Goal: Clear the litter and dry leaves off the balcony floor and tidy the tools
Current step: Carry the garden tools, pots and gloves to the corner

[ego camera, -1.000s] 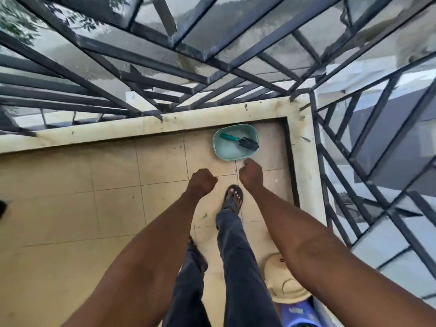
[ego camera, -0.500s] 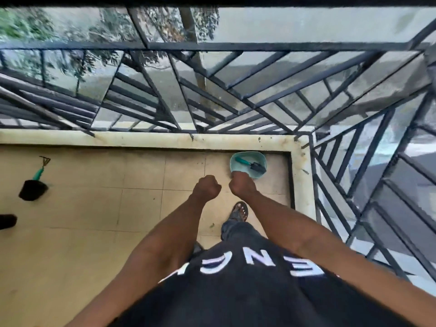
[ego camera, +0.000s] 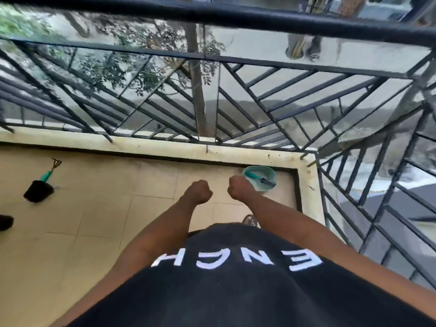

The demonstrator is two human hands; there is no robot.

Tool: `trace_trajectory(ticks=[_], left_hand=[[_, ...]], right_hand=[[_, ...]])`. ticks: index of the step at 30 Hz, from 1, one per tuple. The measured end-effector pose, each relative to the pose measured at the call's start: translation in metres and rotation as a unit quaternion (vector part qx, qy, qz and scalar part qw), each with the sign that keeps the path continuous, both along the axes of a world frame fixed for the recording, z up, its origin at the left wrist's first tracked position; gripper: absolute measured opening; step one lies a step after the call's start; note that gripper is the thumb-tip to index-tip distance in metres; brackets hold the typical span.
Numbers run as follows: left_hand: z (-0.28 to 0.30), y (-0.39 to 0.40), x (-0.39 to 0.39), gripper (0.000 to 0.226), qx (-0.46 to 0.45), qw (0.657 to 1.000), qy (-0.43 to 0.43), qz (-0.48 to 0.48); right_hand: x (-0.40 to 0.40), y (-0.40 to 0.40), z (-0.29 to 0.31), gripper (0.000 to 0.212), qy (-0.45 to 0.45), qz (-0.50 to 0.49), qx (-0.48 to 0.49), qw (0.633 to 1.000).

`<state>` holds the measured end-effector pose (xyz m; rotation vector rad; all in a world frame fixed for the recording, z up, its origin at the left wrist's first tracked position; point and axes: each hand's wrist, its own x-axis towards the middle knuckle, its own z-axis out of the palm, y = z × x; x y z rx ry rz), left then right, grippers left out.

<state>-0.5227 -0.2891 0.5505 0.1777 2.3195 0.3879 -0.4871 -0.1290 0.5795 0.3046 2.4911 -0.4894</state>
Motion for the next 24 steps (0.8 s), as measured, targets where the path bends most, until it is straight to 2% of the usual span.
trace_trajectory(ticks=[3,10,17,24], left_hand=[[0.002,-0.058,-0.002,0.028,-0.001,0.998,0.016,0.057],[0.02,-0.204,0.011,0.034,-0.013,0.973,0.023,0.23],[0.036,-0.305,0.035,0.031,-0.045,0.889,0.023,0.455],[0.025,-0.365,0.028,0.03,-0.071,0.823,-0.016,0.564]], right_hand=[[-0.015,-0.055,0.008,0.022,0.01,0.031,0.001,0.999],[-0.058,-0.201,0.001,0.024,-0.034,0.228,-0.012,0.973],[-0.088,-0.32,-0.01,0.014,-0.006,0.341,-0.035,0.939],[-0.144,-0.418,-0.03,0.026,-0.066,0.466,-0.038,0.881]])
